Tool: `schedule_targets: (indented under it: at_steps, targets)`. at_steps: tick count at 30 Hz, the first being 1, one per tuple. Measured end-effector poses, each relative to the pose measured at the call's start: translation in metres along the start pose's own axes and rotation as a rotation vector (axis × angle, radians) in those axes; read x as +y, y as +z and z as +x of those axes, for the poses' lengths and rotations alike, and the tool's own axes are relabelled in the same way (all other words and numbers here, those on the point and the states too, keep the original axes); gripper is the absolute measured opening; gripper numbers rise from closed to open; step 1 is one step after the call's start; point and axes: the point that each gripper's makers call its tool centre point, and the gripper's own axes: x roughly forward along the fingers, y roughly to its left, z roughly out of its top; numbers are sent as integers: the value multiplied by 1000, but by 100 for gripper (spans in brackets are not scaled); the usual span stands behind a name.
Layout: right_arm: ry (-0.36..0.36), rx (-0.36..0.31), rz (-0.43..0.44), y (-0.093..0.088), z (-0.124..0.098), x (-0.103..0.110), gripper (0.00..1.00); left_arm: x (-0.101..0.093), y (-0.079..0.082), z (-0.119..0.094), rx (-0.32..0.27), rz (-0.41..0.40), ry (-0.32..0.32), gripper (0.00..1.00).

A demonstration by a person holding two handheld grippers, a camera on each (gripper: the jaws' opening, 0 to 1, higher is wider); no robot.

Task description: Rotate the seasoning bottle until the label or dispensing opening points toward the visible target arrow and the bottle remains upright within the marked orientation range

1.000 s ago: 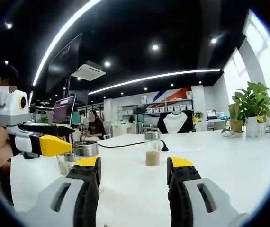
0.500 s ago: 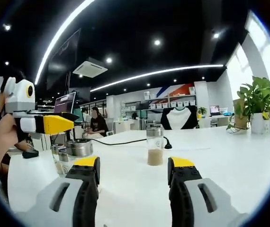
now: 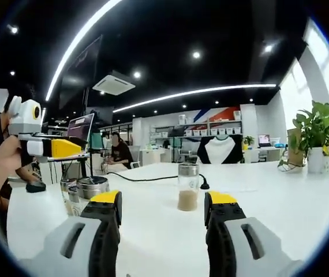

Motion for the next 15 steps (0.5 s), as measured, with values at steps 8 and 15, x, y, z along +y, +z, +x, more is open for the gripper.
schedule_targets:
  at_steps: [8,15]
  targets:
    - [29,9,-13,7,18,-2,57,11,14,28,-25,-30,-6,73]
    - [42,5,-28,15,40,-7,57,15,12,53,-17,-50,-22,73]
